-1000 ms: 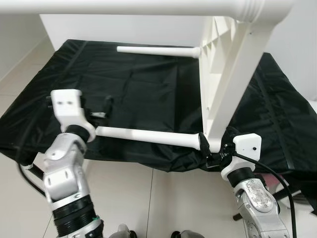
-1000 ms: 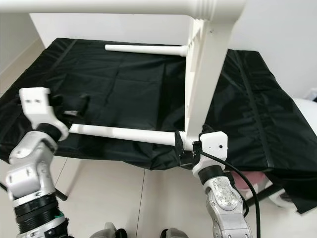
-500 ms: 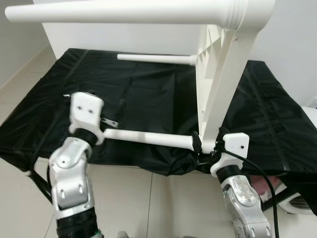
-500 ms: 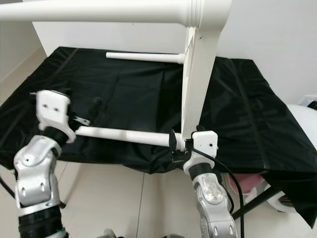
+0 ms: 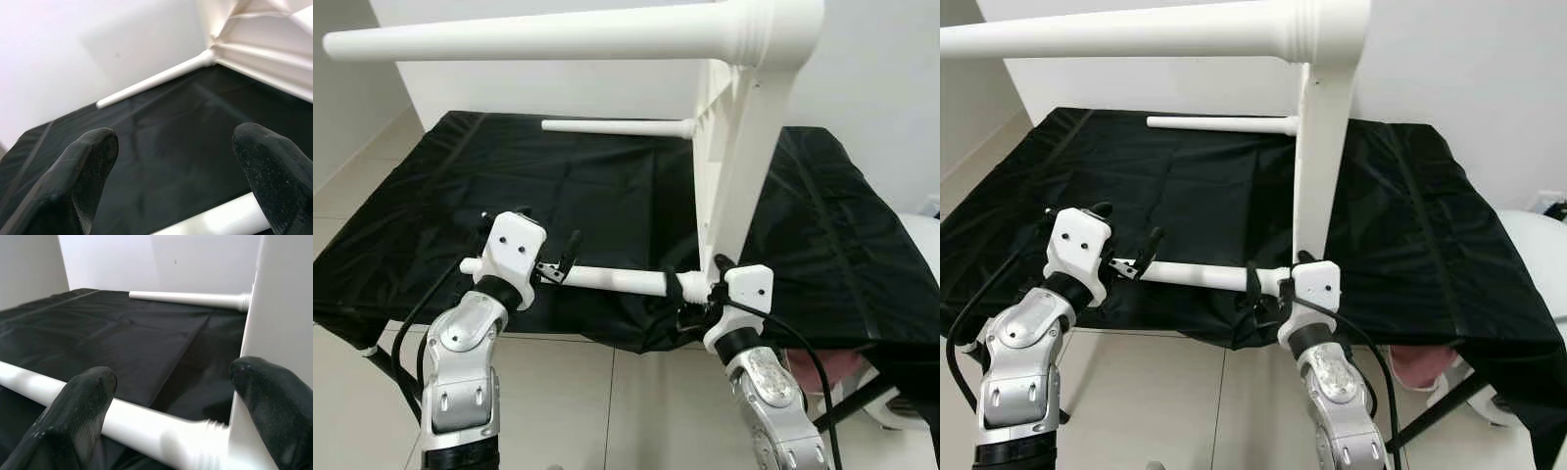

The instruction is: Building children table

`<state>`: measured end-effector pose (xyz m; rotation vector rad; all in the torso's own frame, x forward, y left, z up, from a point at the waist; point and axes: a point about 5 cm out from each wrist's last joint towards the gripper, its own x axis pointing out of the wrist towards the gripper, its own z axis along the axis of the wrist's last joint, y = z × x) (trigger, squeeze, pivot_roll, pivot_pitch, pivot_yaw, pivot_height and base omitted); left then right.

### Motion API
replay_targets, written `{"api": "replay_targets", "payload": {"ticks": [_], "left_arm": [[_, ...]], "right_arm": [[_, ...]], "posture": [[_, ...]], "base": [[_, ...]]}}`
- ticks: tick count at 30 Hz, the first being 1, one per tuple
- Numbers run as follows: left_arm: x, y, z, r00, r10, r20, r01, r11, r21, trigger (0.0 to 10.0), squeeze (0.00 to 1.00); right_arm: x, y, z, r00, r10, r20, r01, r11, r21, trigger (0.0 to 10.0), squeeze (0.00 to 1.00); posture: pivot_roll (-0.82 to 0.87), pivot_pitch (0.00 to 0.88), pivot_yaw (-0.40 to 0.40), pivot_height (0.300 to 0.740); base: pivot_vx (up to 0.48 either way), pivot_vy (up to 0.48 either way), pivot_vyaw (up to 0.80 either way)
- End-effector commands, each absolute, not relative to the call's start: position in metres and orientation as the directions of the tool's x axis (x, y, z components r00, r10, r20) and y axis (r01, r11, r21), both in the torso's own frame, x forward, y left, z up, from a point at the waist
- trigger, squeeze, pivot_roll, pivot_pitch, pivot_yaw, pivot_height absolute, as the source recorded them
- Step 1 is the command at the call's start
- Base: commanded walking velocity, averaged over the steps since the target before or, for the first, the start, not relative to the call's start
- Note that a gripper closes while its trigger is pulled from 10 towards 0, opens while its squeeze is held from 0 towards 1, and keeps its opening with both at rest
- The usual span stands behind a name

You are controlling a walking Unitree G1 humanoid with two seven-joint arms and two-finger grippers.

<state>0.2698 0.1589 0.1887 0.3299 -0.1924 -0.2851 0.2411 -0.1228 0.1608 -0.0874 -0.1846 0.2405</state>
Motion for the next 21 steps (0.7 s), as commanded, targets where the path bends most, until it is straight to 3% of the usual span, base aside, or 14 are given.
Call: {"api": "replay_targets", "payload": {"ticks": [1, 11, 21], "left_arm": [[0.275, 0.18, 0.192, 0.974, -0.097, 0.204, 0.025, 0.944, 0.33, 10.0, 0.0], [0.271, 0.165, 0.197, 0.963, -0.065, 0.262, -0.026, 0.945, 0.327, 10.0, 0.0], [0.265, 0.17, 0.176, 0.979, -0.108, 0.172, 0.046, 0.943, 0.33, 10.0, 0.0]], "right_arm": [[0.246, -0.128, 0.175, 0.944, 0.244, 0.22, -0.22, 0.967, -0.128, 10.0, 0.0], [0.251, -0.114, 0.185, 0.92, 0.303, 0.249, -0.28, 0.952, -0.123, 10.0, 0.0], [0.269, -0.13, 0.186, 0.922, 0.304, 0.241, -0.267, 0.948, -0.174, 10.0, 0.0]], "posture": [[-0.03, 0.034, 0.0, 0.74], [-0.01, 0.038, -0.05, 0.74], [0.0, 0.041, -0.051, 0.74]], "base": [[0.0, 0.0, 0.0], [0.0, 0.0, 0.0], [0.0, 0.0, 0.0]]}}
